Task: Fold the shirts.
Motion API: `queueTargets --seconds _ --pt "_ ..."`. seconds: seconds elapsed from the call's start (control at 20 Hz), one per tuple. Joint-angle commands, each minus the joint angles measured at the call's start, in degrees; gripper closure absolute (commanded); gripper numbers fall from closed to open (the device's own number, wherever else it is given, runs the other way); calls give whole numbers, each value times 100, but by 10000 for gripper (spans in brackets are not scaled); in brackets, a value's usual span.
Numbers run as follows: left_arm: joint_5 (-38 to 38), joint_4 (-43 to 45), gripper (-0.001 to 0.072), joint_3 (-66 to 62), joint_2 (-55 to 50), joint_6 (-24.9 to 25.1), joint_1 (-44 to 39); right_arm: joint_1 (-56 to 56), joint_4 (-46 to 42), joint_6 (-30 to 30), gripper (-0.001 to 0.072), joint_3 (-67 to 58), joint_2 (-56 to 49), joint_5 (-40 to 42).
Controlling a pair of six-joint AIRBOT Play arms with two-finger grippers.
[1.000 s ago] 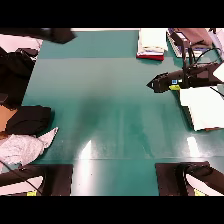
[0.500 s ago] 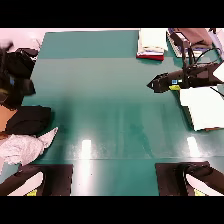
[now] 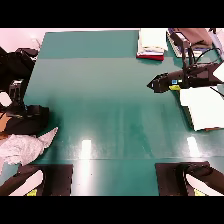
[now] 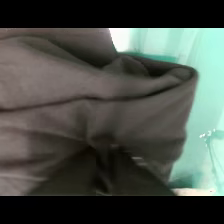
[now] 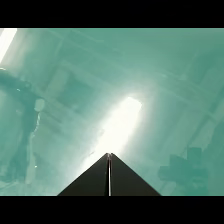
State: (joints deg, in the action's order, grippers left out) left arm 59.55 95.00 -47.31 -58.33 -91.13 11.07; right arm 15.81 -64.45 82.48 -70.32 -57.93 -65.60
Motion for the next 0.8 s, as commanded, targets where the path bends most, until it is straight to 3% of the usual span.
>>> queueTargets --seconds 0.0,0.2,0.4,0.75 --pt "46 -22 683 -380 127 -162 26 4 0 0 696 -7 28 101" --pt "417 -243 685 -2411 507 -66 -494 -17 -2 2 696 -7 525 859" --pt "682 -269 686 -4476 487 186 -2055 -503 4 308 696 -7 1117 1202" --pt "216 -262 685 -5276 -468 520 -5003 -1720 358 317 696 -109 1456 970"
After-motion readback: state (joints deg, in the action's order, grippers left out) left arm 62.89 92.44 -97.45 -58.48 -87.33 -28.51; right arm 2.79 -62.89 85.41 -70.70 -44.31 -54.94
